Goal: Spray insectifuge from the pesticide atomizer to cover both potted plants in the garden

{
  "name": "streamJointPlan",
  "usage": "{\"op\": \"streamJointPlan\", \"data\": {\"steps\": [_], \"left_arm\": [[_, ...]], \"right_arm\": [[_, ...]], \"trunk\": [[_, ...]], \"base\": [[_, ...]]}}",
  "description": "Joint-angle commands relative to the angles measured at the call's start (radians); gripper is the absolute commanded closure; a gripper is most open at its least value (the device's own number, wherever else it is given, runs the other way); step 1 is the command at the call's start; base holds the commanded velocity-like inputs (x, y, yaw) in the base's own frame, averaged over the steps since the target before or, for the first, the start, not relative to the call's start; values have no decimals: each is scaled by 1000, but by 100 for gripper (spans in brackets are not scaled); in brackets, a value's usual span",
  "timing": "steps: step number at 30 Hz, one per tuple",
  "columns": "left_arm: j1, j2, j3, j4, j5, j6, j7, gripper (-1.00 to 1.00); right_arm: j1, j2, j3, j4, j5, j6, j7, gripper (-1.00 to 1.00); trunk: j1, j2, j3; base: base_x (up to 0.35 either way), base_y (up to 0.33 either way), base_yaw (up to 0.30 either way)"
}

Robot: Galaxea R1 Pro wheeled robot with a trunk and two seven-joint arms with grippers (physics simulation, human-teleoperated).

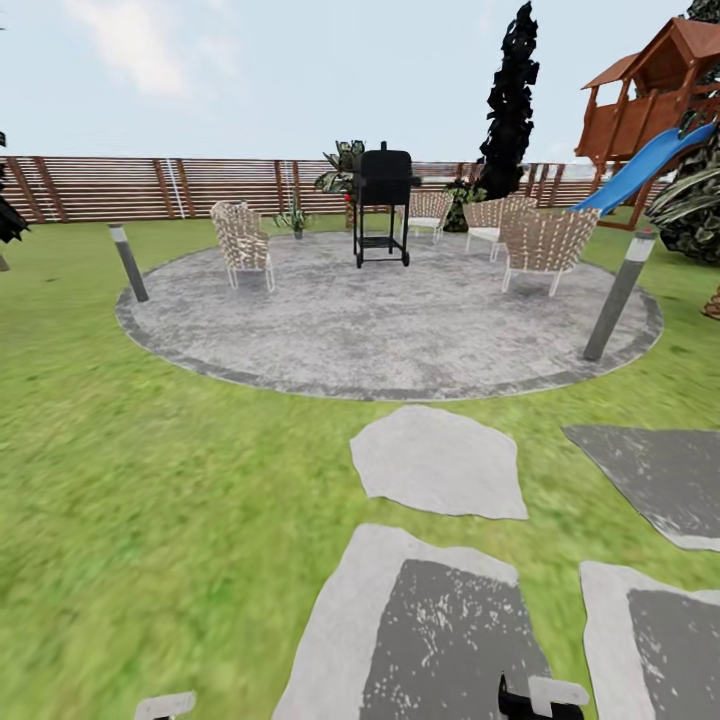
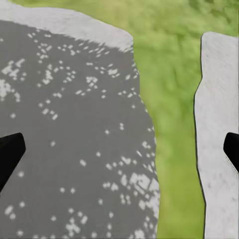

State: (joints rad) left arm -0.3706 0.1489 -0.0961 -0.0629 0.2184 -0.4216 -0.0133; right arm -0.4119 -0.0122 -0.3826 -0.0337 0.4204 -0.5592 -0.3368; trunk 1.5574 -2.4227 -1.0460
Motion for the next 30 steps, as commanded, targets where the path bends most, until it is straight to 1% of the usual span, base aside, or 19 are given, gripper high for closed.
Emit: {"op": "streamJointPlan", "data": {"steps": [1, 30], "left_arm": [[-1, 0, -9, 1, 10, -3, -2, 100], [-1, 0, -9, 1, 11, -3, -2, 100]], "right_arm": [[-1, 0, -6, 1, 11, -2, -5, -100], [-1, 0, -5, 1, 11, -2, -5, -100]], "trunk": [[0, 0, -1], [0, 0, -1]], "base": [[338, -73, 0], [338, -73, 0]]}}
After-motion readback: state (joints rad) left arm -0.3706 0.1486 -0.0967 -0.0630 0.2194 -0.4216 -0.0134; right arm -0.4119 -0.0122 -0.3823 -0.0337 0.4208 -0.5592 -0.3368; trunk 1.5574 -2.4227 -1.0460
